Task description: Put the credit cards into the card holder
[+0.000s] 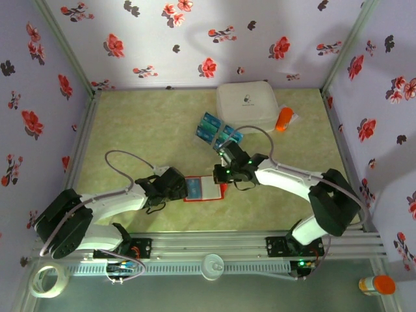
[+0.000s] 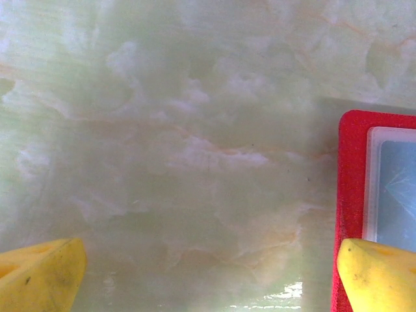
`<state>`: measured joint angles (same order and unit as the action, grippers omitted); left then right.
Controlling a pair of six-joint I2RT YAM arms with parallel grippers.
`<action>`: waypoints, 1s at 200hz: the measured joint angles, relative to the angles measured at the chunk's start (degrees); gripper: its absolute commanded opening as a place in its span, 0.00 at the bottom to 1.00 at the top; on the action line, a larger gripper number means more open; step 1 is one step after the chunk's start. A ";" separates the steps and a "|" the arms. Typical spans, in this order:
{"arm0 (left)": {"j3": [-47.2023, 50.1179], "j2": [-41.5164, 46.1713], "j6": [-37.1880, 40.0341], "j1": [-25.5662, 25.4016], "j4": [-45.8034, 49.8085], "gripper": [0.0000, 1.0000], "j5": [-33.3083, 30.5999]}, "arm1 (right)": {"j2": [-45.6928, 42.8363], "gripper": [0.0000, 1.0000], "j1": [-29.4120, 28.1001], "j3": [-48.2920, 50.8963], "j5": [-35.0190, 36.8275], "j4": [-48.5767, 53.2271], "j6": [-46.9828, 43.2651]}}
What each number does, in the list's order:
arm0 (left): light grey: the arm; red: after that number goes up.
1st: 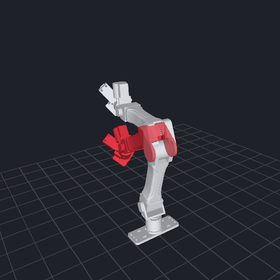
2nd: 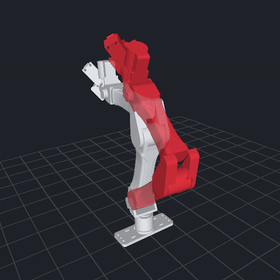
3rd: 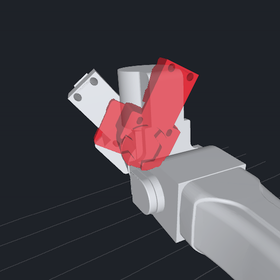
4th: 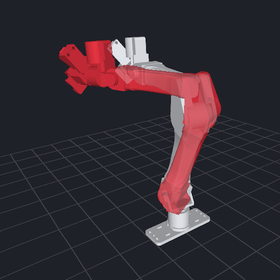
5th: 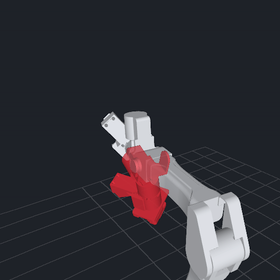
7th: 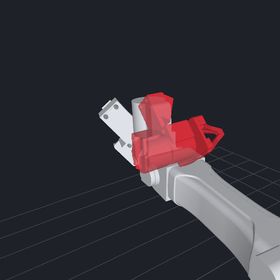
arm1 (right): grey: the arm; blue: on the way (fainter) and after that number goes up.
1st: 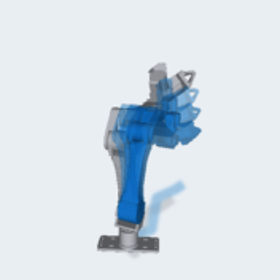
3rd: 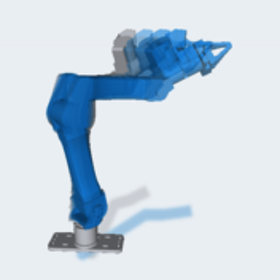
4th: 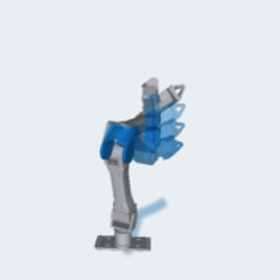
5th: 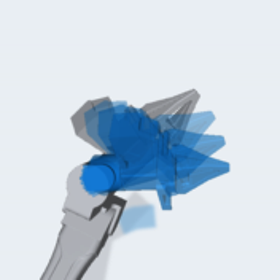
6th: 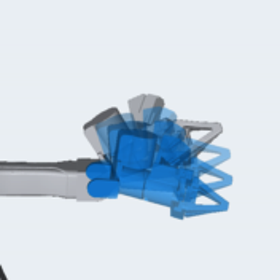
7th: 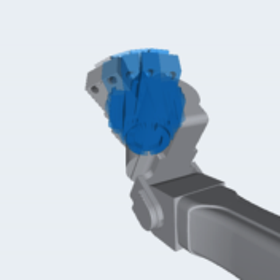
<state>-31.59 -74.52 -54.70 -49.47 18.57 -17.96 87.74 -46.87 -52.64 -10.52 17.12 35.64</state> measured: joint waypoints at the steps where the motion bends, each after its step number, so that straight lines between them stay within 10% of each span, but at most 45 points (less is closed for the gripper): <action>1: 0.00 0.00 0.00 0.00 0.02 1.00 0.00 | 0.11 0.01 -0.07 -0.07 0.00 -0.09 -0.02; 200: 0.02 0.00 -0.02 0.04 0.07 1.00 0.02 | 14.10 0.00 -5.05 -1.77 -3.91 -10.36 4.50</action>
<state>-31.57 -74.52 -54.72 -49.43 18.63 -17.93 101.84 -51.92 -54.41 -14.44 6.76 40.14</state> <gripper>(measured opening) 0.996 0.058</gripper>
